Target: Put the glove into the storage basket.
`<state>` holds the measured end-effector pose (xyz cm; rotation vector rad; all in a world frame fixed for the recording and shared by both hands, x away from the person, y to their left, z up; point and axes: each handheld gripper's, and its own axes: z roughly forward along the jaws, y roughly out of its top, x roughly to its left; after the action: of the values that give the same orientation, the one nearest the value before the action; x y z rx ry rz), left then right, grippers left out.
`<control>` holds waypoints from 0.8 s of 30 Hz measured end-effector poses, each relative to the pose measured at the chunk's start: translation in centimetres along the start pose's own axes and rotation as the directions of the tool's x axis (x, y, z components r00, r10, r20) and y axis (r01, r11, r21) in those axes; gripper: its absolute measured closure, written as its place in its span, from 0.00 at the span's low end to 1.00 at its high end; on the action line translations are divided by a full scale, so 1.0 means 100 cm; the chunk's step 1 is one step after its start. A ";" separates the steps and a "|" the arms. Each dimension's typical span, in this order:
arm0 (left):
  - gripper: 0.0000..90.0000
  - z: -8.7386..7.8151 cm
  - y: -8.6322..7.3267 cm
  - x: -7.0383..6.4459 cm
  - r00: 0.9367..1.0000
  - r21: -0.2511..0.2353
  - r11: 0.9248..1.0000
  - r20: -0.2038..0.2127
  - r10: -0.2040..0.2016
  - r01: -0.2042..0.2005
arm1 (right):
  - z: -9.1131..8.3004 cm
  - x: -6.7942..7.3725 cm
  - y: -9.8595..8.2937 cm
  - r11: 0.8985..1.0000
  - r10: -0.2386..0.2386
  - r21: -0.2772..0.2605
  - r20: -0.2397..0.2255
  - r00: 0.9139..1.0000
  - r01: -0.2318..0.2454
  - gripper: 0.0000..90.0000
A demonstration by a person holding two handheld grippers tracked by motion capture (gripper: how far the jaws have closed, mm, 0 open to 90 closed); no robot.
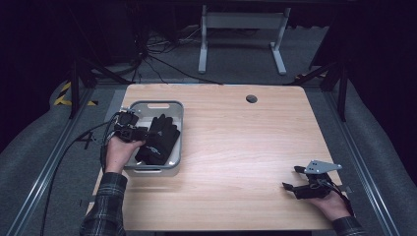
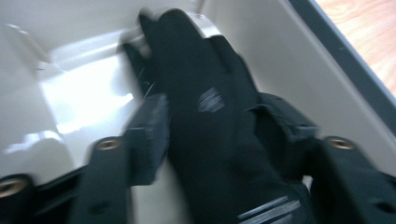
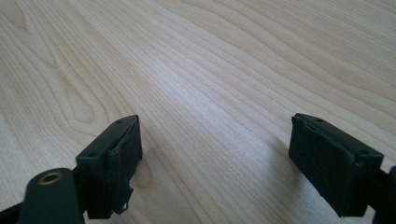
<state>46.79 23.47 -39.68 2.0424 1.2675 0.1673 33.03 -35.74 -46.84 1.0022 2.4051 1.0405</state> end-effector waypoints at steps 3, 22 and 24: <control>0.36 -0.006 0.000 -0.004 0.999 -0.030 0.999 -0.036 0.010 -0.011 | 0.000 0.000 0.000 1.000 0.000 0.000 0.000 1.000 0.000 0.20; 0.25 0.003 0.020 -0.106 0.969 -0.073 0.973 0.103 0.226 -0.219 | 0.000 0.000 0.000 1.000 0.000 0.000 0.001 1.000 0.000 0.20; 0.24 0.007 0.022 -0.120 0.961 -0.085 0.967 0.123 0.249 -0.240 | 0.000 0.000 0.000 1.000 0.000 0.000 0.001 1.000 0.000 0.20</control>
<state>42.60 12.70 -35.82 2.1087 0.9140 0.1839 33.04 -35.74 -46.84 1.0031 2.4046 1.0400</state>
